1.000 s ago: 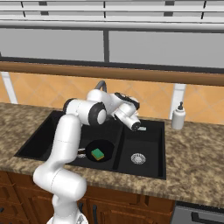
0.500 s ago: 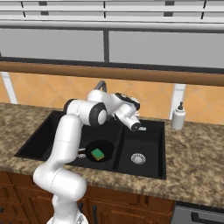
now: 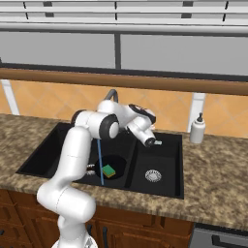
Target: Pick the pan and sponge and place them into the sink. Then turn on the water.
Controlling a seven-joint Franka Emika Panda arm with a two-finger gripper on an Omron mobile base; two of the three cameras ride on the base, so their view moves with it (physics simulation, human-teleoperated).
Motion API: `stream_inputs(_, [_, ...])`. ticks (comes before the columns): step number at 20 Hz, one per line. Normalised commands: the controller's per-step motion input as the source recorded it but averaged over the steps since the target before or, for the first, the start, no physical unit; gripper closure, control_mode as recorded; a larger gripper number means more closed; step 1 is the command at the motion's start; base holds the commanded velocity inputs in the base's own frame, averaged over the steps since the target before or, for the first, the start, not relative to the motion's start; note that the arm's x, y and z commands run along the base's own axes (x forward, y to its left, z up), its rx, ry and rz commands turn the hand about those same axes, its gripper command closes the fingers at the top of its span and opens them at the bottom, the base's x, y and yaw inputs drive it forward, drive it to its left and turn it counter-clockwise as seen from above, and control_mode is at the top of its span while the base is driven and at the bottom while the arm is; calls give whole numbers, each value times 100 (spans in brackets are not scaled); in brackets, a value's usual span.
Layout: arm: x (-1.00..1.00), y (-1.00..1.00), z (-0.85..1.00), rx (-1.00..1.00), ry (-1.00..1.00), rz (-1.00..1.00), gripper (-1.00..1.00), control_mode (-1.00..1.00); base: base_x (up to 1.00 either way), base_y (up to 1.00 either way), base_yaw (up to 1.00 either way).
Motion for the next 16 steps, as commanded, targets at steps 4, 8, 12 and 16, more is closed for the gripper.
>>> stream_inputs(4, [31, -48, -37, 6, 0, 0, 100, -100, 0, 0, 0])
stream_inputs(8, [24, -63, -55, 6, 0, 0, 100, -100, 0, 0, 0])
stream_inputs(12, [18, -71, -61, 8, 0, 0, 100, -100, 0, 0, 0])
stream_inputs(16, [9, -83, -66, 9, 0, 3, 100, -100, 0, 0, 0])
